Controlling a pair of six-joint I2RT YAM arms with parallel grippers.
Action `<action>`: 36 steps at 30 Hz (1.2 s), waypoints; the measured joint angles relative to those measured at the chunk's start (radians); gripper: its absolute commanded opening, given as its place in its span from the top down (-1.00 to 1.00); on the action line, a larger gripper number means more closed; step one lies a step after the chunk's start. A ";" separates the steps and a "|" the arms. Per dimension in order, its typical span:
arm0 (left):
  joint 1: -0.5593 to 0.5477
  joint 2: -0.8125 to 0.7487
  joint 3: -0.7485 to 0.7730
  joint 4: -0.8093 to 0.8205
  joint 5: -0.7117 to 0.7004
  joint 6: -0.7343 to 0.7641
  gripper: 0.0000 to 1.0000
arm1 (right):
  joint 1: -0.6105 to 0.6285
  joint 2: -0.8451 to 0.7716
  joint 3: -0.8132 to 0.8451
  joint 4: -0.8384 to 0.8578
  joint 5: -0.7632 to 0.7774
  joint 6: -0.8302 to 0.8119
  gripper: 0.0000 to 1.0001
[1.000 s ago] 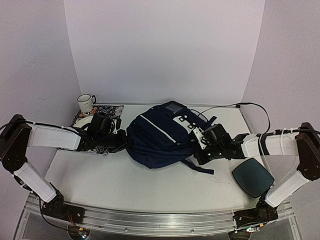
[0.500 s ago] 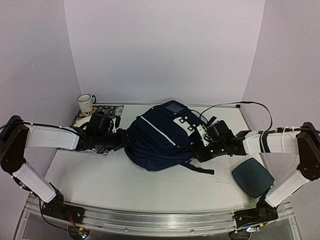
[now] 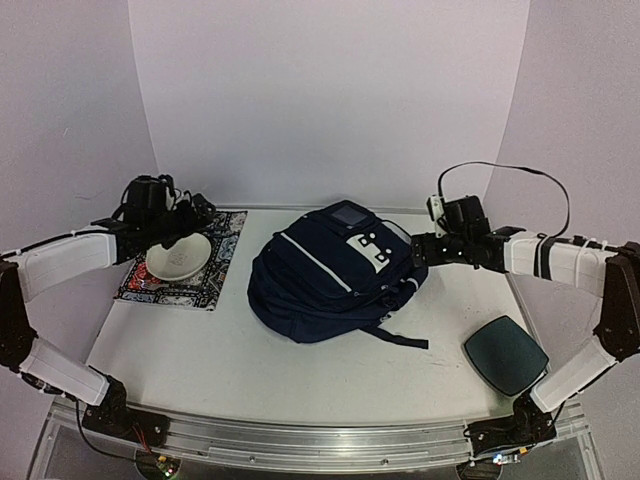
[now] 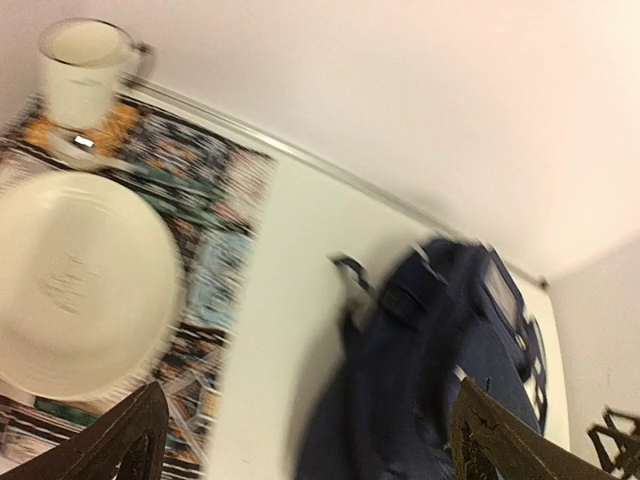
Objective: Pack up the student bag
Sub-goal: Reset both arms
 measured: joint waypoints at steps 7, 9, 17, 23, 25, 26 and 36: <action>0.283 -0.179 -0.025 -0.086 -0.024 0.033 -0.99 | -0.216 -0.216 -0.077 -0.006 0.142 -0.002 -0.97; 0.298 -0.276 -0.042 -0.115 -0.049 0.056 -0.99 | -0.231 -0.335 -0.113 -0.013 0.196 -0.014 -0.97; 0.291 -0.710 -0.079 -0.192 -0.137 0.194 -0.99 | -0.226 -0.735 -0.190 -0.125 0.278 -0.037 -0.97; 0.291 -0.954 -0.079 -0.233 -0.160 0.302 -0.99 | -0.226 -0.924 -0.195 -0.262 0.263 -0.035 -0.97; 0.291 -1.014 -0.090 -0.239 -0.168 0.329 -0.99 | -0.226 -0.968 -0.196 -0.293 0.255 -0.034 -0.97; 0.291 -1.044 -0.101 -0.240 -0.172 0.338 -0.99 | -0.226 -0.988 -0.196 -0.307 0.249 -0.035 -0.97; 0.291 -1.156 -0.252 -0.276 -0.200 0.351 -0.99 | -0.226 -1.026 -0.219 -0.359 0.240 -0.037 -0.97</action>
